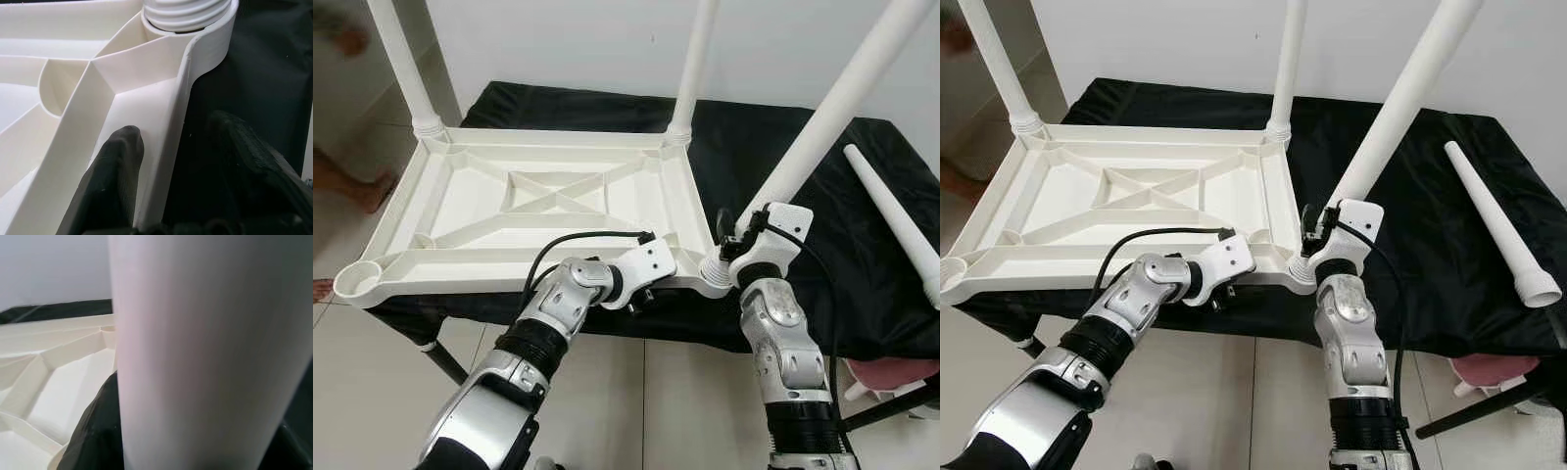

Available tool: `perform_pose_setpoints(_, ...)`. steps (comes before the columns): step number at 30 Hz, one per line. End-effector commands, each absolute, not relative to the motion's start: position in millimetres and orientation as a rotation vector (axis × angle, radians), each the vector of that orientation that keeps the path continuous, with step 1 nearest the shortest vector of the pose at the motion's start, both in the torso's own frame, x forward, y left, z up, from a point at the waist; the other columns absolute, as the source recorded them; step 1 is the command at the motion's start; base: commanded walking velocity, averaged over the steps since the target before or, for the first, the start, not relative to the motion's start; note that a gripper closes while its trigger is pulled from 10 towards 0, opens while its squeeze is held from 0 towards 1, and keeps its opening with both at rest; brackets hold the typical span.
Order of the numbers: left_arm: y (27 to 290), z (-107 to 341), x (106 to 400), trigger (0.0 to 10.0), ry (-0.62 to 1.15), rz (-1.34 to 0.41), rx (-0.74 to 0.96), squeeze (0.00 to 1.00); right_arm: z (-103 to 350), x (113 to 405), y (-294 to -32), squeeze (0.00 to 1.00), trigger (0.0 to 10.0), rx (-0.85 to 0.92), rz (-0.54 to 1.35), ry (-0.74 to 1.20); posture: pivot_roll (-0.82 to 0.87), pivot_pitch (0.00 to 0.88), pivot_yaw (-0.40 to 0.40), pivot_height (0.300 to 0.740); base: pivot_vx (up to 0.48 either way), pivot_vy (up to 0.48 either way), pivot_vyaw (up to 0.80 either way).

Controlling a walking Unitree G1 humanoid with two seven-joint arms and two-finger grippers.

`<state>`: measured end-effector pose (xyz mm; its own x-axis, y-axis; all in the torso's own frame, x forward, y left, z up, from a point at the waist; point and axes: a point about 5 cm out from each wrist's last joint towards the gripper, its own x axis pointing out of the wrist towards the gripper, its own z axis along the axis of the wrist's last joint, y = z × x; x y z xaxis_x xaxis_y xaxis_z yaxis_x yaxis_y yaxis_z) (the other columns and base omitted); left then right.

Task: Building children table

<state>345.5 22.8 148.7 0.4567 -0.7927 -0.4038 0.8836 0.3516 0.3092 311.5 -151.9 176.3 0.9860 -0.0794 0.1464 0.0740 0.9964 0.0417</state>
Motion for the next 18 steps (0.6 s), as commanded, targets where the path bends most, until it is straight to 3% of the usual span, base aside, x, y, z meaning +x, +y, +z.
perform_pose_setpoints(1, 24.3, 147.6, 350.0, 10.0, 0.18, -0.991, 0.561, 0.0, 116.3, 298.1, -159.3, 0.0, 10.0, -0.063, -0.109, 0.112, -0.01, 0.122, 0.0, 0.74, 0.0, 0.0, 0.0)
perform_pose_setpoints(5, 24.0, 148.5, 349.9, 9.4, 0.177, -0.997, 0.571, 0.0, 115.1, 295.1, -156.1, 0.0, 10.0, -0.135, -0.085, 0.096, -0.01, 0.127, -0.001, 0.74, 0.0, 0.0, 0.0)
perform_pose_setpoints(6, 23.8, 148.7, 350.0, 3.6, 0.175, -0.999, 0.574, 0.0, 115.5, 294.4, -153.7, 0.0, 10.0, -0.164, -0.068, 0.084, -0.01, 0.128, -0.001, 0.74, 0.0, 0.0, 0.0)
perform_pose_setpoints(7, 23.8, 148.7, 350.0, 3.6, 0.175, -0.999, 0.574, 0.0, 115.5, 294.4, -153.7, 0.0, 10.0, -0.164, -0.068, 0.084, -0.01, 0.128, -0.001, 0.74, 0.0, 0.0, 0.0)
perform_pose_setpoints(8, 23.8, 148.7, 349.9, 2.0, 0.173, -1.002, 0.576, 0.0, 116.4, 294.4, -151.5, 0.0, 10.0, -0.176, -0.056, 0.078, -0.01, 0.129, -0.001, 0.74, 0.0, 0.0, 0.0)
perform_pose_setpoints(11, 23.8, 148.7, 349.9, 1.5, 0.171, -1.004, 0.576, 0.0, 117.4, 294.7, -150.2, 0.0, 10.0, -0.179, -0.05, 0.074, -0.01, 0.129, -0.002, 0.74, 0.0, 0.0, 0.0)
perform_pose_setpoints(12, 23.9, 148.8, 349.8, 0.0, 0.167, -1.007, 0.572, 0.0, 117.4, 295.3, -151.2, 0.0, 10.0, -0.157, -0.056, 0.079, -0.01, 0.129, -0.004, 0.74, 0.0, 0.0, 0.0)
perform_pose_setpoints(18, 25.8, 149.7, 350.9, 0.0, 0.161, -1.002, 0.568, 0.0, 111.8, 293.5, -160.0, 0.0, 10.0, -0.05, -0.104, 0.121, -0.01, 0.13, -0.005, 0.74, 0.0, 0.0, 0.0)
